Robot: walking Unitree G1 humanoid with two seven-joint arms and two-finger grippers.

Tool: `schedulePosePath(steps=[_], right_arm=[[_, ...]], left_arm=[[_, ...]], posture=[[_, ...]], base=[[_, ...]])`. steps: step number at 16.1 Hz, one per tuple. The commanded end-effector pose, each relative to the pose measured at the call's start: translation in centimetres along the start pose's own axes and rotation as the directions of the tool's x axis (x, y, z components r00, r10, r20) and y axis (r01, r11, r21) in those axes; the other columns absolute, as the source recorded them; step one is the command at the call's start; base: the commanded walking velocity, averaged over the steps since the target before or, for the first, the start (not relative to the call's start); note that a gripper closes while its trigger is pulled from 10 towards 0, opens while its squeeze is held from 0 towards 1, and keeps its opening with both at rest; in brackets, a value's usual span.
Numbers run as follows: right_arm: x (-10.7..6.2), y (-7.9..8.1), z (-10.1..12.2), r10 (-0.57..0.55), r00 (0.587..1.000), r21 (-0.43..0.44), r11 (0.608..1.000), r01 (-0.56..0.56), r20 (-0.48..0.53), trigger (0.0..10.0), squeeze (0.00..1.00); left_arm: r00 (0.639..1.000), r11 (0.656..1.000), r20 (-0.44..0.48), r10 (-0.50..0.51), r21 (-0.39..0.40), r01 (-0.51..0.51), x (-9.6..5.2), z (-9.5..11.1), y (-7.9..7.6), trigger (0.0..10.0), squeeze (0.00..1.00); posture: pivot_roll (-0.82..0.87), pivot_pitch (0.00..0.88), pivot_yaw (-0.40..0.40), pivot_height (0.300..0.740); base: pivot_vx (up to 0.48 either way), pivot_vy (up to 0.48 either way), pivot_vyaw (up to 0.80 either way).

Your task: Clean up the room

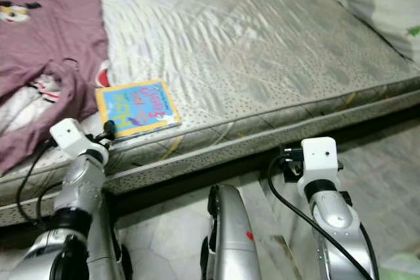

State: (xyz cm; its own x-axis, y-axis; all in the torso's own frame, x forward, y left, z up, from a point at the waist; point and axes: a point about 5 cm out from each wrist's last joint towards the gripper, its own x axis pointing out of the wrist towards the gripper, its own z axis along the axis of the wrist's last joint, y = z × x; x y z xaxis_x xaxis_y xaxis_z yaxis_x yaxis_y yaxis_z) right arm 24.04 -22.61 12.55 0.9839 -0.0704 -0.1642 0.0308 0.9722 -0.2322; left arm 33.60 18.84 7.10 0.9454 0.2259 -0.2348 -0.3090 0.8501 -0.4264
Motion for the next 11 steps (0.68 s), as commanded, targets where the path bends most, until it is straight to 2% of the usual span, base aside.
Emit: schedulePosePath(steps=[1,3,5,6,7,8,9,10,11], right_arm=[[-0.5,-0.6,0.5,-0.009,1.000,-0.011,1.000,0.009,0.004,10.0,0.00],[-0.8,-0.6,0.7,-0.006,1.000,-0.014,1.000,0.006,0.004,10.0,0.00],[-1.2,-0.3,0.8,0.011,1.000,-0.023,1.000,-0.011,0.005,10.0,0.00],[-1.0,-0.2,0.9,0.011,1.000,-0.022,1.000,-0.010,0.010,10.0,0.00],[-0.9,-0.2,1.0,0.008,1.000,-0.021,1.000,-0.007,0.012,10.0,0.00],[-0.5,-0.3,1.4,0.001,1.000,-0.019,1.000,-0.001,0.018,10.0,0.00],[-0.3,-0.2,1.6,-0.001,1.000,-0.018,1.000,0.001,0.026,10.0,0.00],[0.0,-0.2,1.8,-0.001,0.999,-0.017,1.000,0.002,0.033,10.0,0.00],[0.4,-0.1,1.9,-0.002,0.999,-0.015,1.000,0.002,0.039,10.0,0.00]], left_arm=[[1.000,1.000,-0.005,0.000,-0.030,0.000,0.3,0.1,-0.1,10.0,0.00],[1.000,0.999,-0.018,-0.018,-0.037,0.017,0.6,0.1,-0.7,10.0,0.00],[0.995,0.997,-0.083,-0.055,-0.057,0.050,1.0,-0.5,-1.6,10.0,0.00],[0.983,0.994,-0.152,-0.105,-0.052,0.099,1.0,-1.2,-2.5,10.0,0.00],[0.980,0.993,-0.165,-0.115,-0.054,0.107,1.1,-1.3,-2.6,10.0,0.00],[0.960,0.989,-0.238,-0.145,-0.030,0.142,1.0,-2.2,-2.9,10.0,0.00],[0.947,0.985,-0.275,-0.168,-0.013,0.171,0.9,-2.6,-3.1,10.0,0.00],[0.935,0.976,-0.281,-0.217,-0.035,0.216,0.9,-2.6,-3.3,10.0,0.00],[0.924,0.966,-0.284,-0.257,-0.060,0.251,0.9,-2.5,-3.6,2.5,0.00]], posture=[[-0.20,0.231,-0.127,0.511],[-0.21,0.230,-0.128,0.511],[-0.21,0.223,-0.127,0.511],[-0.21,0.215,-0.126,0.511],[-0.21,0.210,-0.125,0.511],[-0.21,0.200,-0.124,0.511],[-0.21,0.191,-0.124,0.511],[-0.20,0.185,-0.123,0.511],[-0.20,0.174,-0.123,0.511]], base=[[0.000,0.000,0.00],[0.000,0.000,0.00],[0.000,0.000,0.00],[0.000,0.000,0.00],[0.000,0.000,0.00],[0.000,0.000,0.00],[0.000,0.000,0.00],[0.000,0.000,0.00],[0.000,0.000,0.00]])
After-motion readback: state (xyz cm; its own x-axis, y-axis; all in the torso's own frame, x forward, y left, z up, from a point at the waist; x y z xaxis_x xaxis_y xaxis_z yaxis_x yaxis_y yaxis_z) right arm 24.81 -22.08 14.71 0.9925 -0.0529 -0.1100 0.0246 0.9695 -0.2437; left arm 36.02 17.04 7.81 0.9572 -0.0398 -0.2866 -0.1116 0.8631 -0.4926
